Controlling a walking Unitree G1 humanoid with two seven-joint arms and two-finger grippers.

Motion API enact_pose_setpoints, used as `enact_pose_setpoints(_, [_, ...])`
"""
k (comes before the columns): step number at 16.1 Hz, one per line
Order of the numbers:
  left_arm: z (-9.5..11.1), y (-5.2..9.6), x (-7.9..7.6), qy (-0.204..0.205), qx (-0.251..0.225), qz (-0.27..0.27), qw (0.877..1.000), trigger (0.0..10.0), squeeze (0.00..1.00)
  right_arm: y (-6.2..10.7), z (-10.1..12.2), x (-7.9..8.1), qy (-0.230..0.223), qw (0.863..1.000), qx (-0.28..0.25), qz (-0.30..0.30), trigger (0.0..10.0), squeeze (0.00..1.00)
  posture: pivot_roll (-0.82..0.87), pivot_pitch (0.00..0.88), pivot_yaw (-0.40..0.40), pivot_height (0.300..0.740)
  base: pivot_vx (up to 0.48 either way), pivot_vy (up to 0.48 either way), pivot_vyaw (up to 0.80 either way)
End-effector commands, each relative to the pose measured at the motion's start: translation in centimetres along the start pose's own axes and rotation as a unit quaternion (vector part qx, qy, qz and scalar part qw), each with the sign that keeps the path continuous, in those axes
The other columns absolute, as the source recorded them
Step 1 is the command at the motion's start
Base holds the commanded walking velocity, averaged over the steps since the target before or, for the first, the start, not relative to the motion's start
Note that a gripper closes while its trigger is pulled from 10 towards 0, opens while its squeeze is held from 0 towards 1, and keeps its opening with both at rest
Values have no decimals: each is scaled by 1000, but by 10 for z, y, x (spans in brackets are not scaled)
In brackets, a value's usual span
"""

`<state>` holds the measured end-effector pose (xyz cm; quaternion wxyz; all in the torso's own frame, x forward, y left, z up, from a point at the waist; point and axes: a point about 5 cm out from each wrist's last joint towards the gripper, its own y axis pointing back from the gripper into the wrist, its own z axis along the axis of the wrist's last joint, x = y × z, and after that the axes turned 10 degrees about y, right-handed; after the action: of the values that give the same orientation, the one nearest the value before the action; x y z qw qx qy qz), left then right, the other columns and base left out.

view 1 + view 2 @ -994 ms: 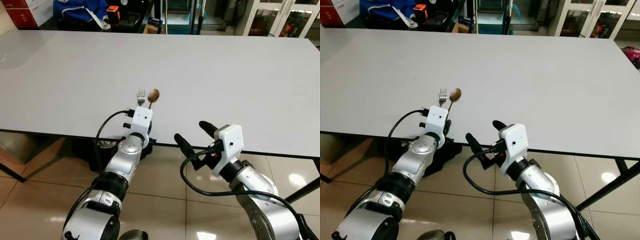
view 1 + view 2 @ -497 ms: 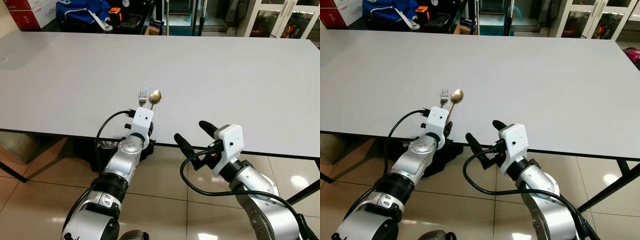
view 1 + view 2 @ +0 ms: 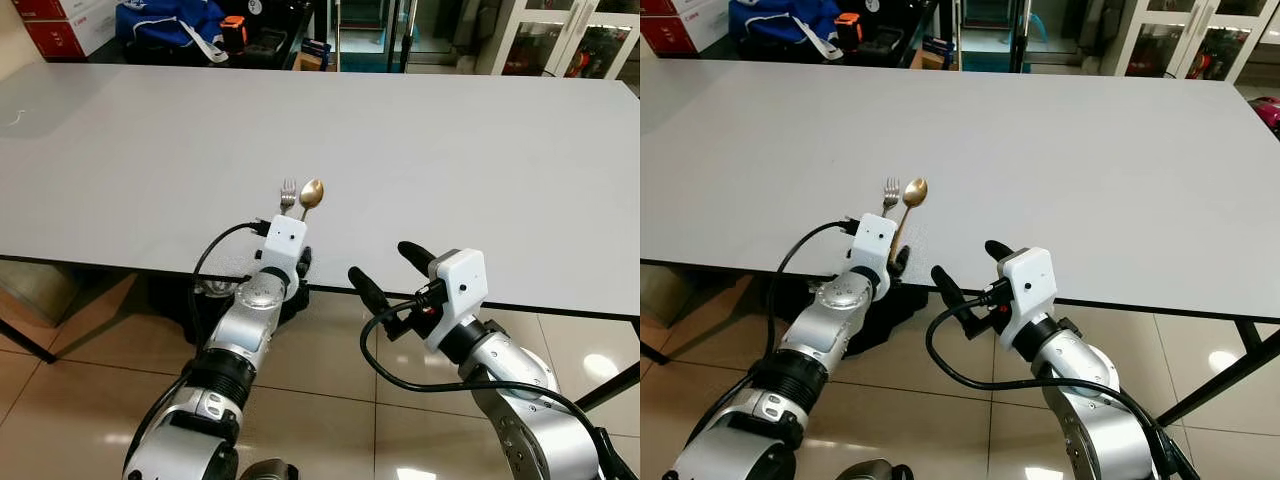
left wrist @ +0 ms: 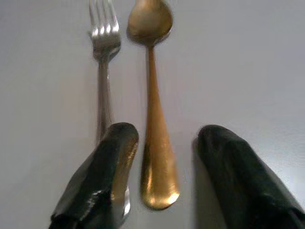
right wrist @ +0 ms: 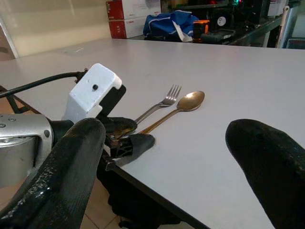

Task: Setting the table

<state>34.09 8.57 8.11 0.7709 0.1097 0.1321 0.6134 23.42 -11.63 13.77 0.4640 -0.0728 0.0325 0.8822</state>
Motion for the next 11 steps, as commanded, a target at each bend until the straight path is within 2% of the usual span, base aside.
enact_pose_setpoints(1, [16, 1, -5, 25, -49, -14, 998, 10000, 0, -2, 4, -1, 5, 1000, -9, 3, 10000, 0, 3, 15, 79, 740, 0, 0, 0])
enact_pose_setpoints(3, [31, 3, -10, 38, -98, -38, 994, 10000, 0, -2, 4, -2, 6, 1000, -10, 0, 10000, 0, 2, 16, 78, 740, 0, 0, 0])
enact_pose_setpoints(4, [36, 4, -11, 33, -114, -43, 992, 10000, 0, -1, 4, -3, 7, 1000, -10, -2, 10000, 0, 1, 16, 78, 740, 0, 0, 0])
enact_pose_setpoints(5, [54, 8, -10, 20, -167, -40, 985, 10000, 0, -1, 6, -6, 9, 1000, -16, -13, 10000, 0, 1, 16, 78, 740, 0, 0, 0])
enact_pose_setpoints(7, [70, 14, -7, 5, -214, -34, 976, 10000, 0, -1, 10, -10, 10, 999, -26, -31, 10000, 0, 2, 12, 76, 740, 0, 0, 0])
enact_pose_setpoints(8, [79, 19, 1, -7, -228, -23, 973, 10000, 0, -2, 13, -14, 14, 998, -36, -54, 10000, 0, 3, 9, 75, 740, 0, 0, 0])
enact_pose_setpoints(9, [93, 33, 16, -31, -264, -10, 964, 10000, 0, -4, 16, -21, 11, 994, -41, -98, 10000, 0, 14, 9, 66, 740, 0, 0, 0])
enact_pose_setpoints(10, [97, 41, 23, -34, -278, -4, 960, 10000, 0, -4, 15, -24, 5, 992, -41, -117, 10000, 0, 17, 9, 64, 740, 0, 0, 0])
enact_pose_setpoints(11, [100, 55, 36, -41, -293, 10, 955, 10000, 0, -4, 12, -26, -5, 989, -36, -143, 10000, 0, 41, 7, 52, 740, 0, 259, 0])
